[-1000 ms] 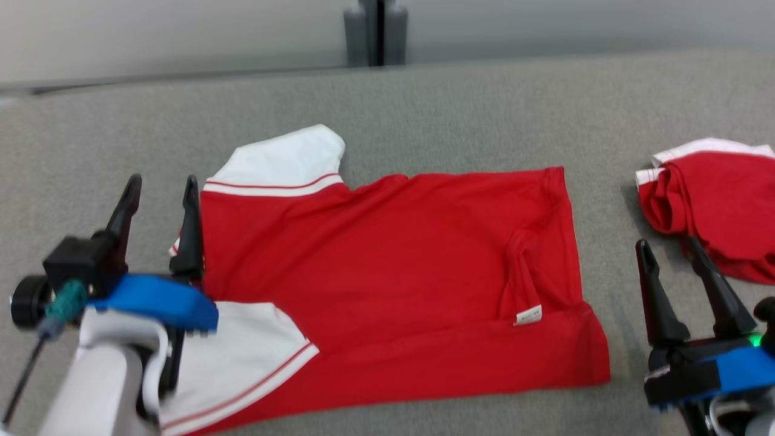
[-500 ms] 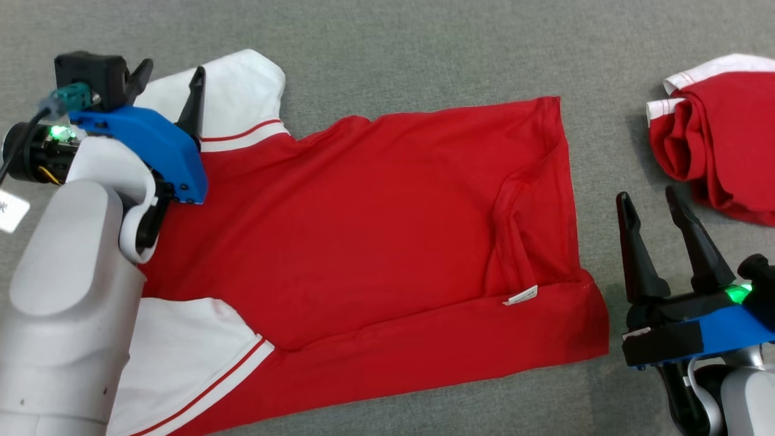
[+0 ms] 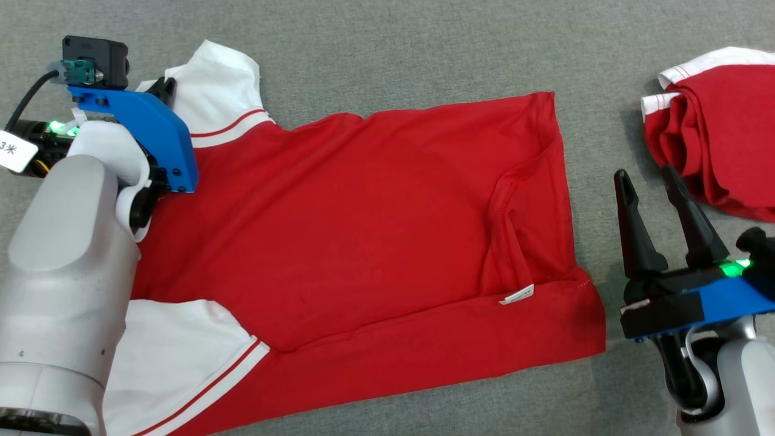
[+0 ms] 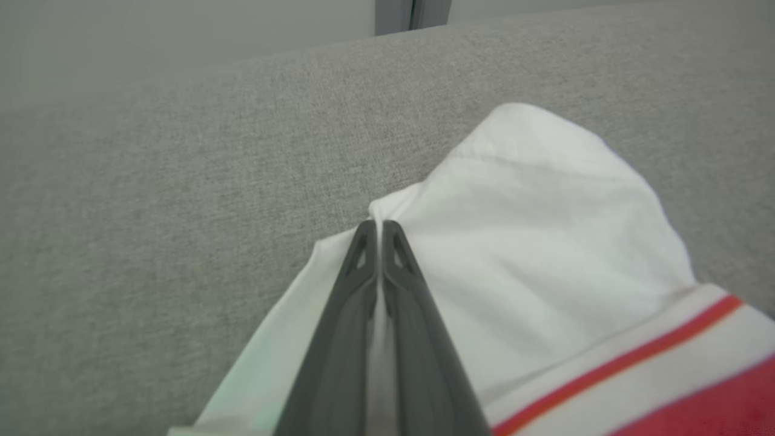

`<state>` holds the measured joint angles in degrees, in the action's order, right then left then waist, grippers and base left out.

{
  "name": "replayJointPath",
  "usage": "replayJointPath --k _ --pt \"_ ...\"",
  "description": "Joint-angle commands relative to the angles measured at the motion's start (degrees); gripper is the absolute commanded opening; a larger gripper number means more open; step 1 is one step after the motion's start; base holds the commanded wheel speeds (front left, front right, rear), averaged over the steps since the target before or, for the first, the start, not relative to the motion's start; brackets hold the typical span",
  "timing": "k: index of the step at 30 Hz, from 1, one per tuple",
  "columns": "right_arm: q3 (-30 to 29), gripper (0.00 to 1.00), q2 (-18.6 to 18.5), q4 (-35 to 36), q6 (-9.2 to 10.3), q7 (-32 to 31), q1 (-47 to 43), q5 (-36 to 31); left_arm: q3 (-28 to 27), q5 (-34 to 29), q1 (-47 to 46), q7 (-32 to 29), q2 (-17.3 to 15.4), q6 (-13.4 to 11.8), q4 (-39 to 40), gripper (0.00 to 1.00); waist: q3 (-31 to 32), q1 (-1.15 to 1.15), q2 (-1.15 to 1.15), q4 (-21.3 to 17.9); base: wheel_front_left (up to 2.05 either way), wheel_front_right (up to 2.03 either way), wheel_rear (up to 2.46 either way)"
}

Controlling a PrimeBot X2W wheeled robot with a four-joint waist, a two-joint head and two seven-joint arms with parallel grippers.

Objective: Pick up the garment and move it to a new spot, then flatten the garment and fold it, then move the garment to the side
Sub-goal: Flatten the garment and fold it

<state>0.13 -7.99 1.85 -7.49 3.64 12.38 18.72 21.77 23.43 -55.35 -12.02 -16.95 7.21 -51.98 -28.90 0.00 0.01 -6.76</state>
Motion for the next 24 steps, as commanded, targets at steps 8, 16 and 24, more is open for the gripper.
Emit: replayJointPath --k 8,16,24 --pt "3.9 1.0 -4.6 -9.0 0.0 -1.0 9.2 4.1 0.4 1.8 -2.2 5.2 3.1 0.2 -4.6 0.0 0.6 0.0 -0.01 3.1 0.0 0.0 0.0" --pt "7.3 1.0 -7.8 -22.1 0.0 -1.6 19.5 6.1 2.4 2.8 -3.7 10.4 5.8 0.3 -5.3 0.0 -0.4 0.0 -0.01 6.7 0.0 0.0 0.0" --pt "10.2 0.0 -9.8 -32.0 0.0 -3.6 25.7 7.8 4.4 5.3 -2.4 16.6 6.2 0.3 -3.8 0.0 0.3 0.0 -0.01 8.4 0.0 0.0 0.0"
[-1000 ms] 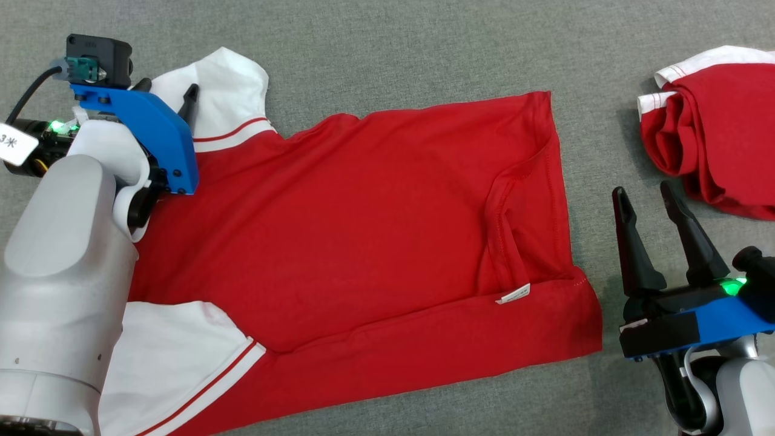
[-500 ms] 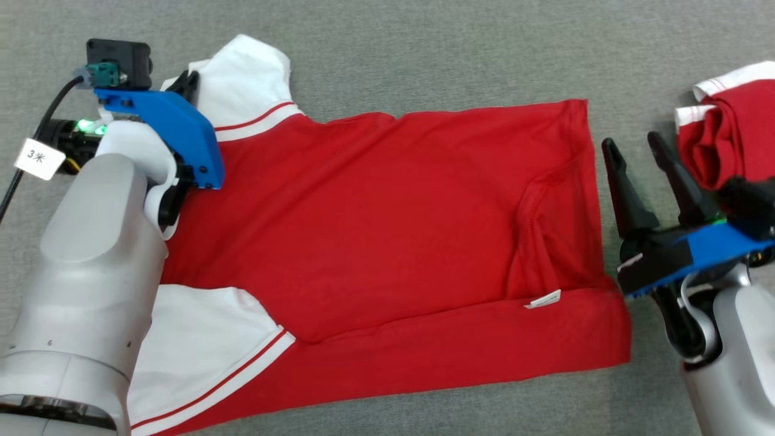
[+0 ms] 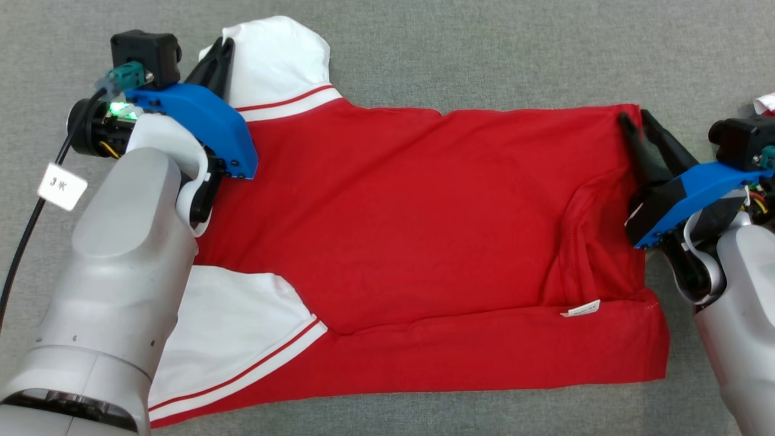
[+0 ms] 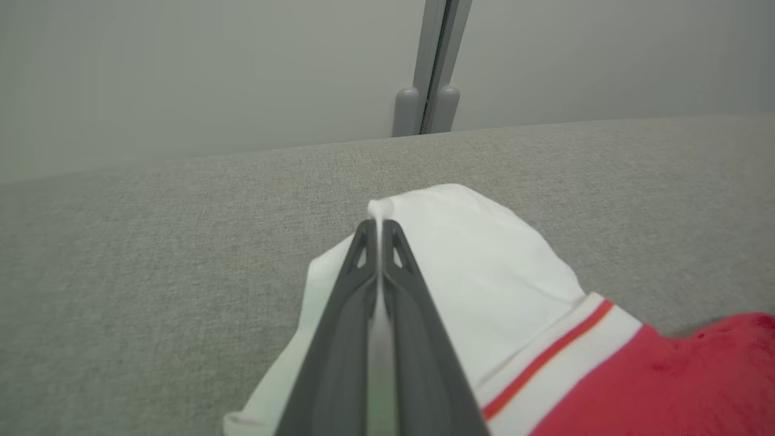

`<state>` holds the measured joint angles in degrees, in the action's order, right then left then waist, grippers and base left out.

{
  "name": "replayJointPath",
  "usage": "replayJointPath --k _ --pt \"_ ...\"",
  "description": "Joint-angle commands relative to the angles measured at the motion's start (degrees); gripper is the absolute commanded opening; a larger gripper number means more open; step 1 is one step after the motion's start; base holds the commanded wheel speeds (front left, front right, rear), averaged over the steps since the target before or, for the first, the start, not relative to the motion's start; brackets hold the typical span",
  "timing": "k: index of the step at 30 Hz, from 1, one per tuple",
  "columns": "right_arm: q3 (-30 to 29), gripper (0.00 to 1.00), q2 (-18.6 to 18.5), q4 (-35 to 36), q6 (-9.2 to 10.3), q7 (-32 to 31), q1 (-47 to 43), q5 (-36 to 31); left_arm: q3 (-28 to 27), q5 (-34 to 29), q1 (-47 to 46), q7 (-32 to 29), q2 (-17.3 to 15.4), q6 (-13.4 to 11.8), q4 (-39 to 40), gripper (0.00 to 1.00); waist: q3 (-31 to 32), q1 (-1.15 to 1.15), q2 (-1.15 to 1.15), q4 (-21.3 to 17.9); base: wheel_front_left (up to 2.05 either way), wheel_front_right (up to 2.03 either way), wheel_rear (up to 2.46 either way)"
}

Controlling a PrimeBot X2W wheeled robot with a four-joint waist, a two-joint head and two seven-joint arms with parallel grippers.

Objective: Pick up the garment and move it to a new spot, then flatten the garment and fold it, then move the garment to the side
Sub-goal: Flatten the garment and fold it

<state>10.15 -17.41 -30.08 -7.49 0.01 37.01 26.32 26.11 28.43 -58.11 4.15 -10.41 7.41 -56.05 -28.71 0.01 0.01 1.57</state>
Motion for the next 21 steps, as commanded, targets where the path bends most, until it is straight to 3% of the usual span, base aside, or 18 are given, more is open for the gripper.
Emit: replayJointPath --k 1,10,15,21 --pt "0.5 0.0 -0.7 -0.3 0.0 0.8 1.5 0.3 0.0 0.4 0.7 1.6 -0.4 0.1 0.4 0.0 0.4 -0.01 -0.01 0.2 0.0 0.0 0.0" --pt "-0.4 0.0 -1.9 4.8 0.0 6.7 -0.2 1.0 -1.9 1.1 5.8 10.0 -2.1 -1.3 6.0 0.0 4.6 -0.01 -0.01 0.7 0.0 0.0 0.0" --pt "-2.0 0.0 -2.5 9.8 0.0 8.6 -5.2 1.2 -4.2 0.9 13.6 11.0 -3.3 -3.9 15.7 0.0 7.8 -0.01 -0.01 1.0 0.0 0.0 0.0" --pt "-3.0 0.0 -1.3 14.8 0.0 7.2 -14.5 2.3 -7.1 0.7 29.3 11.1 -3.7 -8.2 30.8 0.0 10.9 -0.01 -0.01 1.1 0.0 0.0 0.0"
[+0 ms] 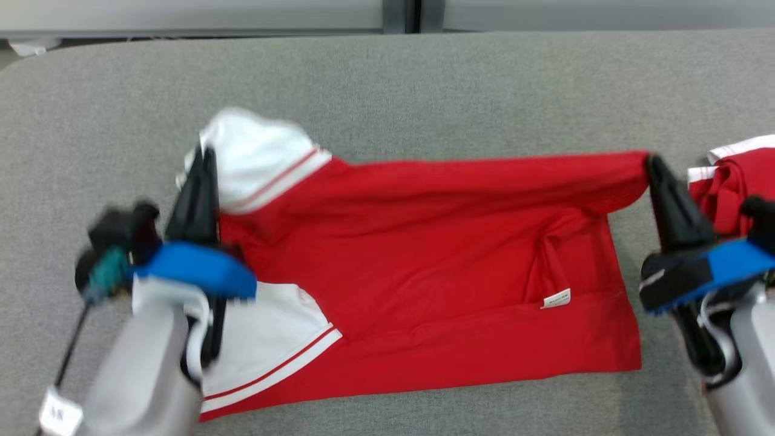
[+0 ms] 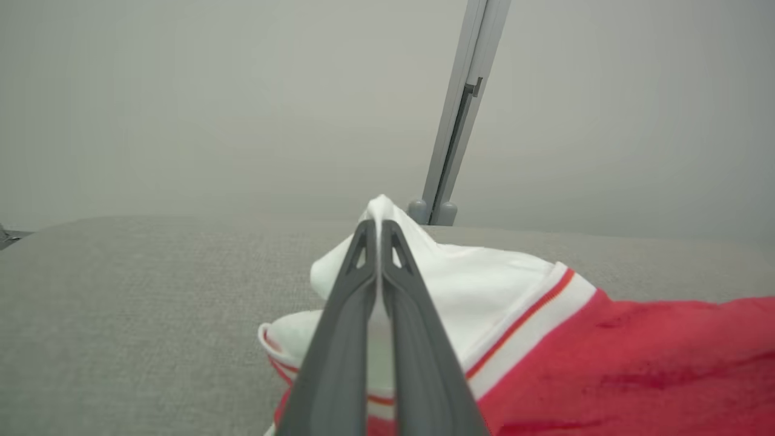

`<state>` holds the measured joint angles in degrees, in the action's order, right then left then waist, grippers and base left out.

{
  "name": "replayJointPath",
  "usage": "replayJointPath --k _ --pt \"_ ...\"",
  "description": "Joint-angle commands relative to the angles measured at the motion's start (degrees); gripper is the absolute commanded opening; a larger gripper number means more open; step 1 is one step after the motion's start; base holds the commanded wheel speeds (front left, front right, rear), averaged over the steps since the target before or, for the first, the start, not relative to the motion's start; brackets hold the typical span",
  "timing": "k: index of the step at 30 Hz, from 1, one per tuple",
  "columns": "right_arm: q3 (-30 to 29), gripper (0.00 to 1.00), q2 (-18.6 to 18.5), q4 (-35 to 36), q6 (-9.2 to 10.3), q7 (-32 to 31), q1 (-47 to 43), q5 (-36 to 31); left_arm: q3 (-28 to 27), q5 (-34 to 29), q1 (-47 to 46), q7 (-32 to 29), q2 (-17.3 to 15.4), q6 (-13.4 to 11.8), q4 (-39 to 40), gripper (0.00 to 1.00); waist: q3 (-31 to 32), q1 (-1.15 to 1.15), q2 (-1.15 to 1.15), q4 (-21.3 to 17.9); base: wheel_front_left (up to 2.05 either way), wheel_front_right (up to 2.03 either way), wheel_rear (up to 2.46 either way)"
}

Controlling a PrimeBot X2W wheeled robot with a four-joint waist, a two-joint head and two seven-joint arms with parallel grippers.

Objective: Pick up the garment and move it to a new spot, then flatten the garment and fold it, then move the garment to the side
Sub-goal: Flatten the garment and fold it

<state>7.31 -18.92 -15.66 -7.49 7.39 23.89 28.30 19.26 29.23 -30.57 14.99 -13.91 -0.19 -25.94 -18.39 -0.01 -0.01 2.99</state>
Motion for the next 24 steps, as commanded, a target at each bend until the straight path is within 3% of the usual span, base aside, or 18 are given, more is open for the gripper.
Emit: replayJointPath --k 1,9,13,15,16,17,18,19,24 --pt "0.0 0.0 0.6 1.0 0.0 -0.6 -3.0 0.7 -0.5 0.3 4.5 0.2 -0.2 -1.1 2.5 0.0 0.9 0.01 0.01 -0.4 0.0 0.0 0.0" --pt "-1.3 0.0 3.1 2.6 0.0 -2.0 -12.3 2.1 -0.7 3.1 19.7 -2.4 -0.3 -4.5 11.0 0.0 1.8 0.01 0.01 -0.3 0.0 0.0 0.0" --pt "-1.8 0.0 4.4 2.3 0.0 -1.9 -15.8 2.2 -0.4 4.7 23.0 -4.1 -0.2 -4.4 10.7 0.0 2.6 0.01 0.01 -0.1 0.0 0.0 0.0" --pt "-2.1 0.0 5.3 2.2 0.0 -2.1 -17.4 2.5 0.0 5.6 24.2 -5.1 0.0 -4.0 10.0 0.27 3.1 0.01 0.01 -0.2 0.0 0.0 0.0" --pt "-2.1 0.0 5.5 2.2 0.0 -2.0 -18.0 2.3 -0.1 6.0 24.5 -5.2 0.1 -3.9 9.8 0.53 3.4 0.01 0.01 -0.2 0.0 0.0 0.0" --pt "-2.2 0.2 5.8 2.1 0.0 -1.9 -18.8 2.3 0.0 6.1 24.9 -5.3 0.1 -3.8 9.4 1.0 3.8 0.01 0.01 -0.2 0.0 0.0 0.0" --pt "-2.2 0.48 6.1 2.1 0.0 -2.0 -19.6 2.2 -0.2 6.1 25.3 -4.6 0.1 -4.1 9.3 1.0 4.2 0.01 0.01 -0.2 0.0 0.0 0.0" --pt "-2.3 1.0 5.9 2.3 0.0 -1.8 -20.1 1.1 -0.4 5.9 25.5 -4.1 0.2 -4.5 9.3 1.0 4.5 0.01 0.01 -0.2 0.0 0.0 0.0" --pt "-4.8 1.0 7.7 5.6 0.0 -0.3 -22.7 -1.5 -1.6 1.9 25.4 -0.7 -0.8 -6.6 12.0 1.0 6.5 0.01 0.01 -0.1 0.0 0.0 0.0"
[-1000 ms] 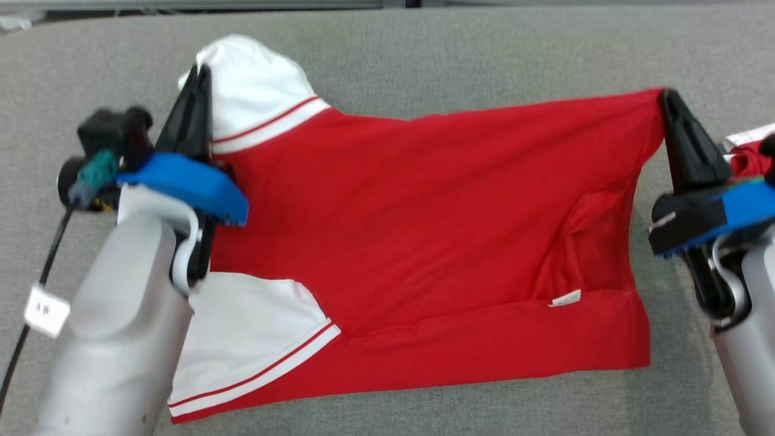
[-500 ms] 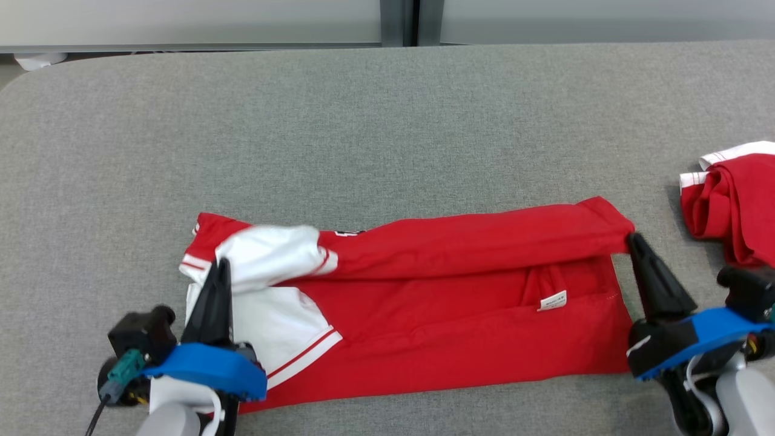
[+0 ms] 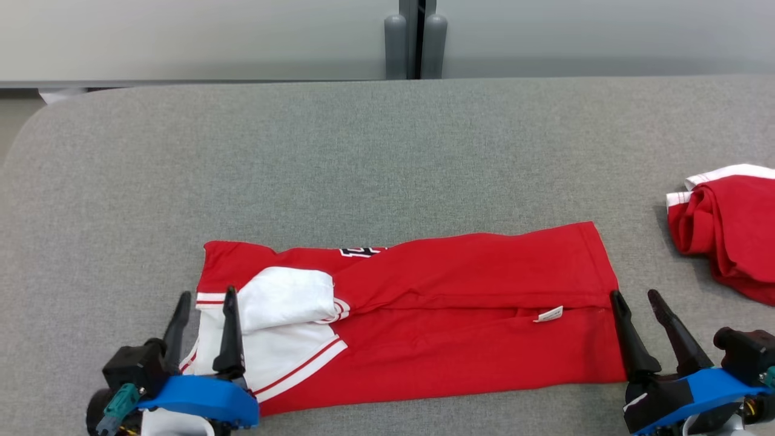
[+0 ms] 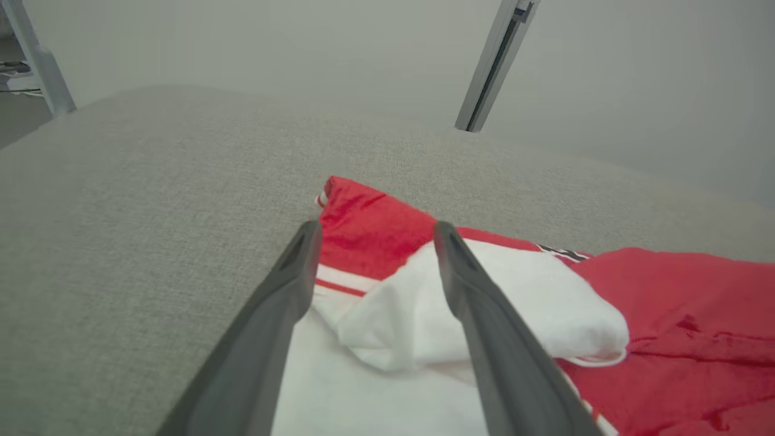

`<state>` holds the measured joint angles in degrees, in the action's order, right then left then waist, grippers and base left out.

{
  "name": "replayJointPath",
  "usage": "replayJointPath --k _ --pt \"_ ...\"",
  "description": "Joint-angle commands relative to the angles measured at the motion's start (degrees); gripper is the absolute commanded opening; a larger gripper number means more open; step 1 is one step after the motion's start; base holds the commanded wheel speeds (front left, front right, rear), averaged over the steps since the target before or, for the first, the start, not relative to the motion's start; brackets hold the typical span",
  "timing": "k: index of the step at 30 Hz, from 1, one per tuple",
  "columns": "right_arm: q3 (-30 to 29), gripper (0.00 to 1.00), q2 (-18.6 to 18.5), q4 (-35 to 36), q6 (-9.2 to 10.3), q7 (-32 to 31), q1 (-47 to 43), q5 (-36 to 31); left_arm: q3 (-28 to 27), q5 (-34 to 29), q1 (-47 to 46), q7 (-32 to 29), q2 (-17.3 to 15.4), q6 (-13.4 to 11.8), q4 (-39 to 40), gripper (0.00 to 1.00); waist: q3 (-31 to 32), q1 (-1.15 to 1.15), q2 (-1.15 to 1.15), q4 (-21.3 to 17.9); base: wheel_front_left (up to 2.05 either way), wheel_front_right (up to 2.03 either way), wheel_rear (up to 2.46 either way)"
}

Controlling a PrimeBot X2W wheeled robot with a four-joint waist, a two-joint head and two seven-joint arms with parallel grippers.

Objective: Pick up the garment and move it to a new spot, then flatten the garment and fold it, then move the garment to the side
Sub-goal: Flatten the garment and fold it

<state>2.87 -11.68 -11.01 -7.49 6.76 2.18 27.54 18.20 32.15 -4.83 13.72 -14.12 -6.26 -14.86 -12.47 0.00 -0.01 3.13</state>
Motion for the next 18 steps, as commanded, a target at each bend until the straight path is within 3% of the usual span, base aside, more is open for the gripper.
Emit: replayJointPath --k 1,9,18 --pt "-1.1 1.0 0.5 1.8 0.0 0.5 -1.5 -1.9 -0.6 -1.8 -0.3 0.7 -0.9 -1.0 1.7 1.0 1.0 0.0 0.01 -0.3 0.0 0.0 0.0" --pt "-4.6 1.0 2.8 11.4 -0.01 -2.7 -2.6 -8.3 -1.1 -7.0 0.6 0.4 -3.8 -4.6 8.0 1.0 4.3 0.0 0.01 -2.2 0.0 0.0 0.0" --pt "-6.0 1.0 4.2 17.7 -0.01 -6.4 -4.5 -11.8 -0.2 -8.2 3.5 -3.0 -6.1 -6.4 12.3 1.0 6.1 0.0 0.01 -2.8 0.0 0.0 0.0"
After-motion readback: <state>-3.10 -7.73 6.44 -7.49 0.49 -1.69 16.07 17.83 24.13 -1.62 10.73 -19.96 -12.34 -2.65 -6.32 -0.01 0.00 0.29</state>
